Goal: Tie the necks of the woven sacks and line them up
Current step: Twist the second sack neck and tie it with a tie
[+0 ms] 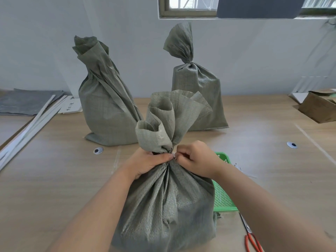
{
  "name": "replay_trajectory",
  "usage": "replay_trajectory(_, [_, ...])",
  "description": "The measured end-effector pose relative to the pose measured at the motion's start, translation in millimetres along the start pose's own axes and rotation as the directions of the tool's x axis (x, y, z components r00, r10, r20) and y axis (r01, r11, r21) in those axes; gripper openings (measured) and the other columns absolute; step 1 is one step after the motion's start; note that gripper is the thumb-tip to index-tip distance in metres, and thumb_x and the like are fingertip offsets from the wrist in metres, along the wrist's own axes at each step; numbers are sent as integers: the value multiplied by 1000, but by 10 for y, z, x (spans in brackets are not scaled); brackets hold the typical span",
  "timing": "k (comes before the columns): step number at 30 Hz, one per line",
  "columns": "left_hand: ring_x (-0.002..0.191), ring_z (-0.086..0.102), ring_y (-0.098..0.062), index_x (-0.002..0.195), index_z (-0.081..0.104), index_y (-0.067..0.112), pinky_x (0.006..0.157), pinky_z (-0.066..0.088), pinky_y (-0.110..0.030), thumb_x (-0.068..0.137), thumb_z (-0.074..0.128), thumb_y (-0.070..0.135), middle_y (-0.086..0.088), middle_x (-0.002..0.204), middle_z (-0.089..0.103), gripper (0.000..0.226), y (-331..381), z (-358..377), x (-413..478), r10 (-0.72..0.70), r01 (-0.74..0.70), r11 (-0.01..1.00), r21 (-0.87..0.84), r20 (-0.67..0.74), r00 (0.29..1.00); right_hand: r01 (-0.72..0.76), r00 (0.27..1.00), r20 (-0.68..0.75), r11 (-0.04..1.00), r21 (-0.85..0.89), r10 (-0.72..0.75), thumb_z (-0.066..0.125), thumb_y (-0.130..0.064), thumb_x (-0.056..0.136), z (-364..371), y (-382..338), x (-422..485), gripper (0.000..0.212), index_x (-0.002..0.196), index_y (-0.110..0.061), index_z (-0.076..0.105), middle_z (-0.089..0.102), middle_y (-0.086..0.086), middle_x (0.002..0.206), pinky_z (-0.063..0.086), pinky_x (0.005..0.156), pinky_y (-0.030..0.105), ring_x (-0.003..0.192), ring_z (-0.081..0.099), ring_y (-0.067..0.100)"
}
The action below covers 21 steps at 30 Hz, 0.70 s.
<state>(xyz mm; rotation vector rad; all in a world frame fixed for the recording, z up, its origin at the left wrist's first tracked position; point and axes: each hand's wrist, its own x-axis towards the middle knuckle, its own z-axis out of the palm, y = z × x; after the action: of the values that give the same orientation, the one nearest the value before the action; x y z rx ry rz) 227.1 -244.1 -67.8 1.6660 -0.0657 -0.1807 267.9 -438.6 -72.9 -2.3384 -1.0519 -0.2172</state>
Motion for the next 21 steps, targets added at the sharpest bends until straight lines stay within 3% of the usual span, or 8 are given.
replay_trajectory(3, [87, 72, -3, 97, 73, 13, 72, 52, -14, 86, 73, 5, 7, 89, 78, 14, -14, 14, 8, -10, 10, 1000, 8, -17, 1000, -46, 999, -5, 999, -4, 46, 43, -38, 86, -57, 40, -55, 29, 62, -23, 42, 42, -4, 50, 39, 49, 37, 49, 39, 21])
replay_trajectory(7, [84, 71, 1, 96, 73, 15, 70, 51, -11, 85, 74, 7, 12, 85, 78, 13, -25, 20, 34, -24, 26, 999, 33, -53, 998, -171, 980, -80, 978, 117, 180, 52, -33, 88, -186, 171, -240, 21, 83, -20, 68, 65, -7, 68, 49, 61, 33, 63, 58, 12])
replay_trajectory(11, [84, 70, 1, 101, 74, 10, 70, 50, -10, 85, 75, 9, 11, 86, 78, 16, -43, 53, 88, -31, 34, 998, 53, -67, 997, -291, 910, -173, 877, 383, 378, 63, -21, 89, -198, 389, -593, 8, 92, -17, 70, 61, -3, 66, 42, 56, 21, 57, 50, 6])
replay_trajectory(13, [80, 70, 2, 101, 74, 5, 69, 50, -10, 85, 74, 8, 9, 83, 77, 16, -48, 70, 109, -33, 38, 998, 53, -88, 996, -360, 835, -222, 804, 474, 504, 67, -11, 90, -150, 501, -793, 6, 92, -16, 69, 57, -3, 64, 40, 56, 18, 58, 48, 6])
replay_trajectory(17, [74, 69, 3, 96, 74, 5, 65, 50, -10, 85, 74, 8, 9, 77, 76, 11, -72, 70, 140, -49, 54, 998, 44, -115, 992, -533, 605, -306, 659, 531, 735, 66, -6, 89, 42, 708, -1245, 14, 85, -19, 66, 56, 6, 63, 40, 56, 24, 56, 46, 8])
replay_trajectory(21, [75, 69, -2, 97, 74, 2, 66, 52, -13, 85, 74, 8, 5, 80, 77, 13, -100, 61, 144, -56, 60, 998, 29, -113, 992, -757, 437, -247, 502, 419, 865, 71, -13, 85, 423, 928, -1845, 13, 79, -22, 64, 61, 6, 63, 42, 59, 32, 58, 52, 15])
